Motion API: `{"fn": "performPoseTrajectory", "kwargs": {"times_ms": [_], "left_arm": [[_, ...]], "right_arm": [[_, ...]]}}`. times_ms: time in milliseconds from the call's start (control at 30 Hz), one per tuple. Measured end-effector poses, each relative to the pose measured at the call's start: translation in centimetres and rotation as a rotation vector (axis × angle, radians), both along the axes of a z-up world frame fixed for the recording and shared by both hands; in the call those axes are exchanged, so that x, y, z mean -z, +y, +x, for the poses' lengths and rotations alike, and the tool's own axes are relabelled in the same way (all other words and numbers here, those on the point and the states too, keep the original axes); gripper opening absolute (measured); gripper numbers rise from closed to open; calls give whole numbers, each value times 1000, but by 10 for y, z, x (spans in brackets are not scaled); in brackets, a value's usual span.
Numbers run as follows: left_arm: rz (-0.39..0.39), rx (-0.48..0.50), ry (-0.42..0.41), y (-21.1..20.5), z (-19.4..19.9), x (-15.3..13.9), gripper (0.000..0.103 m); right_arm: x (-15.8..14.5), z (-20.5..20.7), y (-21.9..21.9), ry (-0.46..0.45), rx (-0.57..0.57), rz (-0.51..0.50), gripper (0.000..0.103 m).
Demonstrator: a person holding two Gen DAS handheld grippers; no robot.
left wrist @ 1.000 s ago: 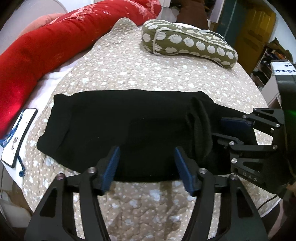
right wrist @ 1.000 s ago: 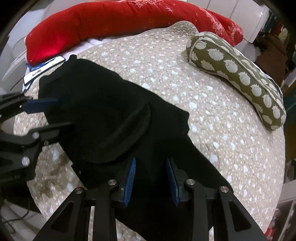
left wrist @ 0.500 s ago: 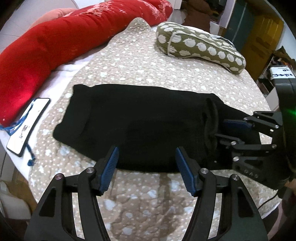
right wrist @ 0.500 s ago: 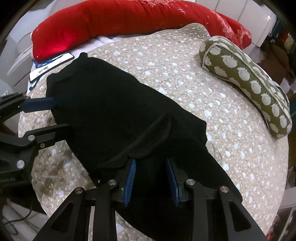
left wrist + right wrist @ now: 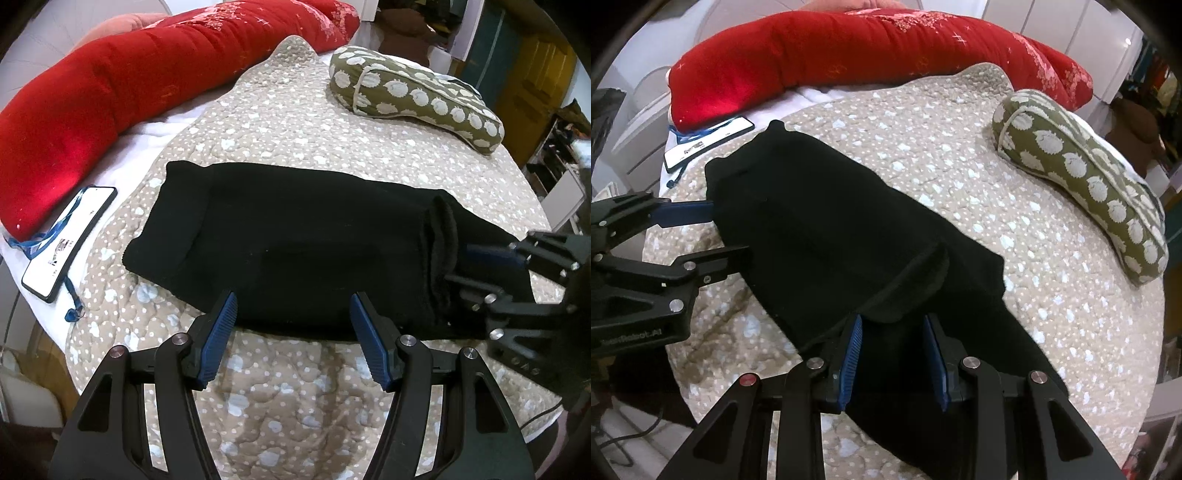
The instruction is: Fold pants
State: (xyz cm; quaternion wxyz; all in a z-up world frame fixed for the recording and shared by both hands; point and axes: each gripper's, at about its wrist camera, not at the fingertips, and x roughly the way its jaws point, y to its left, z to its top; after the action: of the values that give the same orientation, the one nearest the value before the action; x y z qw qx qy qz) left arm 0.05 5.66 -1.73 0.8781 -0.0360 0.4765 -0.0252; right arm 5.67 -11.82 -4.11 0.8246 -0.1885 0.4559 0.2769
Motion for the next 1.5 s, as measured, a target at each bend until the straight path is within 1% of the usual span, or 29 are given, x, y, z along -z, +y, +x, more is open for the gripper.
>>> {"fn": "performPoseTrajectory", "kwargs": {"times_ms": [133, 333, 500, 600, 667, 700, 733, 767, 833, 900, 1033, 1133, 1200, 1233, 1300, 1433, 1500], "left_arm": [[16, -21, -1, 5, 0, 1, 64], [2, -45, 3, 13, 1, 2, 64], [-2, -57, 6, 18, 0, 2, 64], [-47, -79, 20, 31, -2, 3, 64], [-98, -95, 31, 41, -5, 3, 64], [-148, -115, 33, 51, -8, 3, 64], [-170, -136, 37, 57, -10, 4, 64], [-184, -159, 43, 63, -11, 4, 66], [-193, -202, 34, 74, -14, 4, 68], [-199, -233, 25, 82, -18, 4, 68], [-246, -280, 35, 95, -20, 11, 68], [-268, -299, 43, 99, -15, 18, 68], [-280, -305, 33, 99, -11, 19, 71], [-286, -303, 26, 98, -9, 19, 76], [-292, -305, 16, 99, -6, 19, 78], [-292, -312, 8, 100, 3, 23, 79], [-298, -308, 4, 100, 5, 25, 83]], "right_arm": [[10, 4, 4, 28, -4, 10, 33], [-4, 2, 2, 10, -8, 42, 33], [11, 9, 12, 31, -11, 17, 33], [2, 9, 16, 18, -27, 23, 33], [-9, 14, 19, 17, -48, 83, 33], [-13, 16, 21, 19, -59, 114, 33], [-16, 20, 26, 22, -71, 140, 34], [-18, 24, 32, 25, -84, 164, 38], [-21, 34, 49, 30, -115, 185, 39], [-23, 44, 69, 33, -153, 181, 40], [-27, 60, 103, 25, -215, 154, 40], [-29, 73, 125, 27, -266, 125, 40], [-30, 81, 139, 21, -290, 104, 40], [-30, 85, 144, 24, -302, 100, 41], [-28, 92, 153, 38, -324, 105, 41], [-18, 108, 173, 75, -360, 104, 44], [-10, 114, 183, 99, -377, 100, 44]]}}
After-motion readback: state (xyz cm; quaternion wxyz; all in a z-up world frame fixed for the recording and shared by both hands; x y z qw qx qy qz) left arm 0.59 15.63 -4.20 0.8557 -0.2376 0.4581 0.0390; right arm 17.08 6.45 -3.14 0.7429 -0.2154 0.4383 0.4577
